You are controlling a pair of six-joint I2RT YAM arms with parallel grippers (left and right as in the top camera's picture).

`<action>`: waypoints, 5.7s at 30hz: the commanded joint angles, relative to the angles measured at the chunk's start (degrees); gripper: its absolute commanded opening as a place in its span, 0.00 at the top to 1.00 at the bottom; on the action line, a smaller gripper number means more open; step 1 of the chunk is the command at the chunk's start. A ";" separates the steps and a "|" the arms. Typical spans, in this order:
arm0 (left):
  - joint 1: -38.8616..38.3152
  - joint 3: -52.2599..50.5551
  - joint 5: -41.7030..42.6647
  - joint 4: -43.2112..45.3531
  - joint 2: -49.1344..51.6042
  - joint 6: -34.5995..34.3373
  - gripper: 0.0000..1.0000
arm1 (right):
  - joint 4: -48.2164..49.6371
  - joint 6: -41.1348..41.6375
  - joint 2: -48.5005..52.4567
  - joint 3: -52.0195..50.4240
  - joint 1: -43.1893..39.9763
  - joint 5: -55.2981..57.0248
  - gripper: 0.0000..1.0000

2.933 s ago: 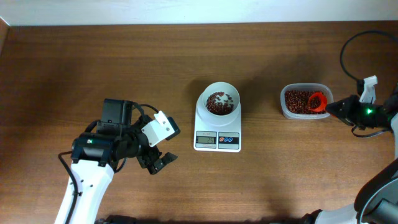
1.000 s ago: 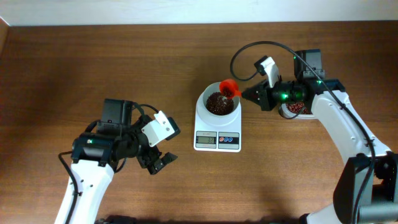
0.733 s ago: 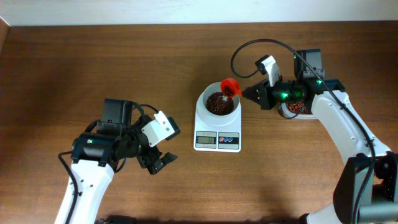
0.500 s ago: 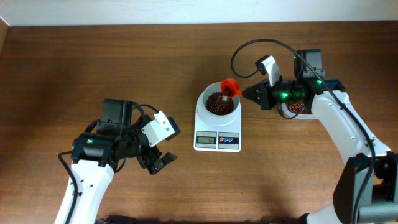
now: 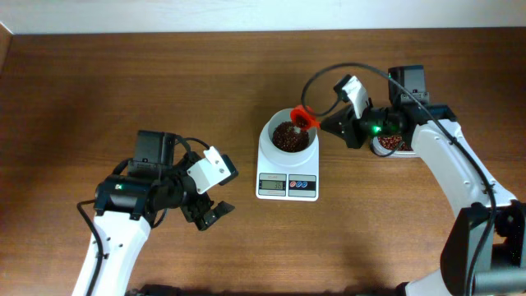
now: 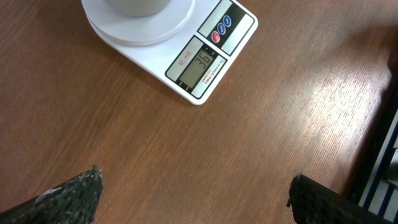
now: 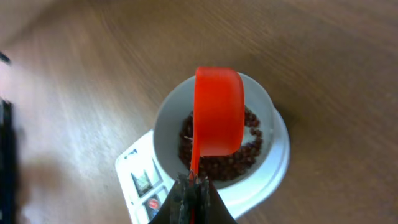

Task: Scoop and weigh 50g on scale
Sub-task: 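Carry the filled scoop over the white bowl and tilt to pour, then return the empty scoop to the bean tub with the right gripper, then scoop red beans from the tub with the right gripper, then move the scoop over the white bowl and pour beans in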

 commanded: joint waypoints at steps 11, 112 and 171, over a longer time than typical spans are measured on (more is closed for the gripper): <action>0.28 -0.26 1.01 -0.04 0.02 0.92 0.01 | 1.25 -11.21 0.04 0.39 0.26 -3.87 0.96; 0.28 -0.26 1.01 -0.04 0.02 0.90 0.01 | -15.08 9.64 -1.51 0.39 -10.82 -14.47 0.96; 0.28 -0.26 1.01 -0.04 0.02 0.92 0.01 | -0.79 2.45 -1.14 0.39 4.02 4.31 0.96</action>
